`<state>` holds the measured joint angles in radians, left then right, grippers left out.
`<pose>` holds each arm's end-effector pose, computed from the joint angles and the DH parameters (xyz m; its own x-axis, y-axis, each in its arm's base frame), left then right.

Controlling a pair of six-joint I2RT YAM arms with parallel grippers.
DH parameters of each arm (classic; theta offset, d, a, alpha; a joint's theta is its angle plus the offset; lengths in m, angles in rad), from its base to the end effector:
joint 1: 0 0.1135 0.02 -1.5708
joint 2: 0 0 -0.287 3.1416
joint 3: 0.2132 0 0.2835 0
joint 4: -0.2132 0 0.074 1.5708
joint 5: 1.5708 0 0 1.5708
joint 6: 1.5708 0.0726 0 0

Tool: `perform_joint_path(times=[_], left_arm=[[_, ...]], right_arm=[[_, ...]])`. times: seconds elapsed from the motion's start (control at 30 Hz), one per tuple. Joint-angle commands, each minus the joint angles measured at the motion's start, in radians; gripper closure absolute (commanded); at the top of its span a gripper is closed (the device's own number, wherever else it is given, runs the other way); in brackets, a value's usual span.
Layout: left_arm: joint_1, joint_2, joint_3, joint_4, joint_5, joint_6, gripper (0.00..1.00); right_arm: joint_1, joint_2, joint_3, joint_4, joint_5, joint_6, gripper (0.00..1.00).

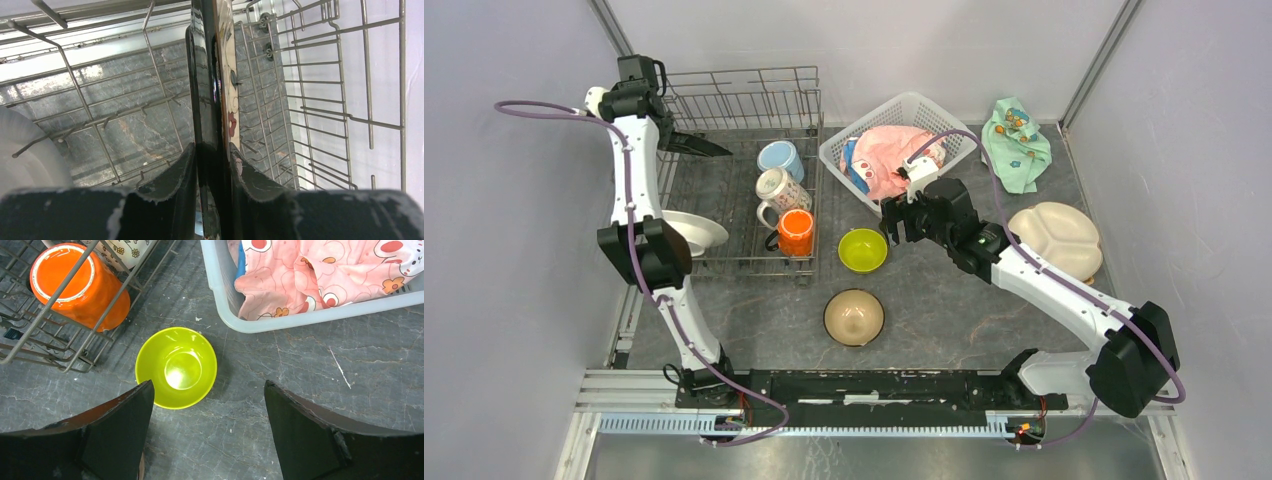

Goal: Load the mixed dishes into the dish rack
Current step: Insert the plate into the dish rack.

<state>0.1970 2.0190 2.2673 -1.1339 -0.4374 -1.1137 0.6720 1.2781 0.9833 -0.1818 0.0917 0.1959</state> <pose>0.4712 0.1254 0.3902 0.0599 -0.8169 -0.5736 -0.8756 0.2329 -0.4231 0.2778 0.2125 0.2981 -0.4604 -0.1186 -0.8797 -0.4757 0.8697 0.1318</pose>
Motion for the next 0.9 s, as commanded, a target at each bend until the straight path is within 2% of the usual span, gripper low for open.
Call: perform_joint_path(times=[0.0, 0.33, 0.67, 0.87], left_arm=[[0.008, -0.071, 0.100, 0.207, 0.017, 0.072, 0.98], [0.025, -0.066, 0.133, 0.196, 0.050, 0.098, 0.98], [0.025, -0.063, 0.072, 0.222, 0.054, -0.057, 0.98], [0.013, -0.034, 0.060, 0.222, 0.041, -0.085, 0.98]], right_arm=[[-0.004, -0.006, 0.011, 0.032, 0.013, -0.009, 0.13], [-0.004, -0.010, 0.008, 0.039, 0.012, 0.014, 0.13], [-0.003, 0.004, 0.026, 0.038, 0.010, 0.010, 0.13], [-0.003, 0.001, 0.021, 0.037, 0.024, 0.003, 0.13]])
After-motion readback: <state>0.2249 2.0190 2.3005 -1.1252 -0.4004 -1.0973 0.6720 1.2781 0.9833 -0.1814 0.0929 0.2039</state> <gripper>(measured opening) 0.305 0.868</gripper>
